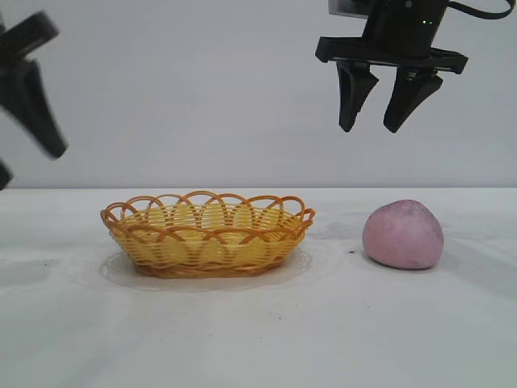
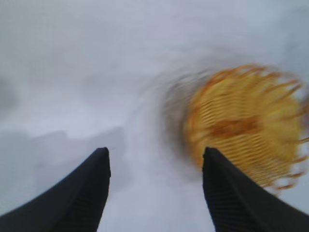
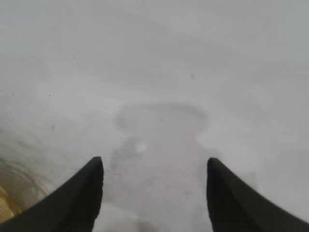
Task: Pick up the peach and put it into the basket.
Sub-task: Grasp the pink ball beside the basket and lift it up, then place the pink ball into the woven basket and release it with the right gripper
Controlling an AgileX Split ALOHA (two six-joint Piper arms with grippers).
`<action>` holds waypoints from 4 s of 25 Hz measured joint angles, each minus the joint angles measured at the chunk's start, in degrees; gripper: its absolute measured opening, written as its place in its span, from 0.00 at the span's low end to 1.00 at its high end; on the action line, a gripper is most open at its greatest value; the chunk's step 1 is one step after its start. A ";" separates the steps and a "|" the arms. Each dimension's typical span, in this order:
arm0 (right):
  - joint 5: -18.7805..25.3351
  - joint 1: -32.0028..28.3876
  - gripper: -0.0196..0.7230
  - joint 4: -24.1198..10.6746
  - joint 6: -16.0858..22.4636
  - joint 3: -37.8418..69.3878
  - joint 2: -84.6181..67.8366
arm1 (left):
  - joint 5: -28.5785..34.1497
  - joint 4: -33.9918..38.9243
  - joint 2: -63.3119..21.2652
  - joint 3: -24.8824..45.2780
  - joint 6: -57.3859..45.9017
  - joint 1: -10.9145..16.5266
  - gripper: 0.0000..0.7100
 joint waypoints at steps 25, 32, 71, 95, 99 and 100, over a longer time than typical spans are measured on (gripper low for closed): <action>1.54 0.00 0.49 1.20 -1.24 0.00 0.00 | 14.98 44.61 -37.22 -1.71 -36.86 1.03 0.53; 2.16 0.00 0.49 1.20 -1.28 0.00 0.64 | 25.90 43.28 -53.52 7.35 -36.73 1.03 0.53; 22.53 0.10 0.49 6.26 -4.51 -0.04 2.75 | 37.54 37.02 -95.29 17.36 -29.90 1.03 0.53; 6.55 14.08 0.03 14.24 -16.41 -2.89 -3.62 | 37.54 37.02 -95.29 17.36 -29.78 1.03 0.53; 6.42 16.38 0.03 14.24 -16.46 -2.89 3.36 | 37.54 37.02 -95.29 17.36 -29.78 1.03 0.53; 6.33 16.51 0.03 14.24 -16.46 -2.89 4.90 | 37.54 37.02 -95.29 17.36 -29.78 1.03 0.53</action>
